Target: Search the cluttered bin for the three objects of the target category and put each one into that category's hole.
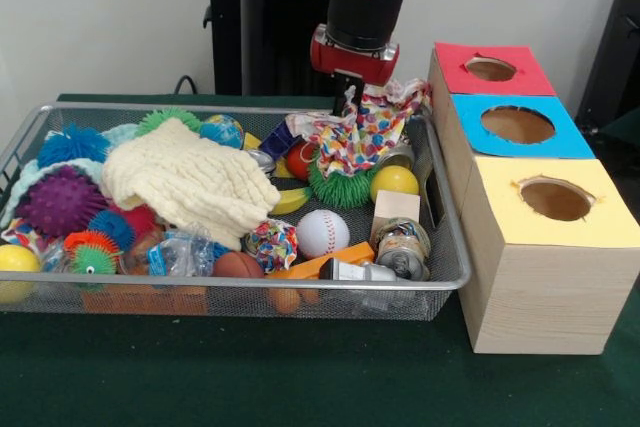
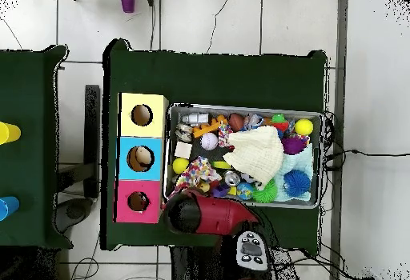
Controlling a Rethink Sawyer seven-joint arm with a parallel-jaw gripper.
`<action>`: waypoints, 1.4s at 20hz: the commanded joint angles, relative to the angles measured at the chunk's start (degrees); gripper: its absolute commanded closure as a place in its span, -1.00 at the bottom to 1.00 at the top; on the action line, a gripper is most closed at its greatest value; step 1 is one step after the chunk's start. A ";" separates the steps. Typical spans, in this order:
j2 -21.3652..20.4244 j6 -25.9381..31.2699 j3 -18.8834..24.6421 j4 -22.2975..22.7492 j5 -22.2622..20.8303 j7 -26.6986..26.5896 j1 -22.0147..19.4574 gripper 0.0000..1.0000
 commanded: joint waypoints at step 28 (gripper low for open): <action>-6.38 15.68 3.78 -9.09 1.16 1.26 -5.57 1.00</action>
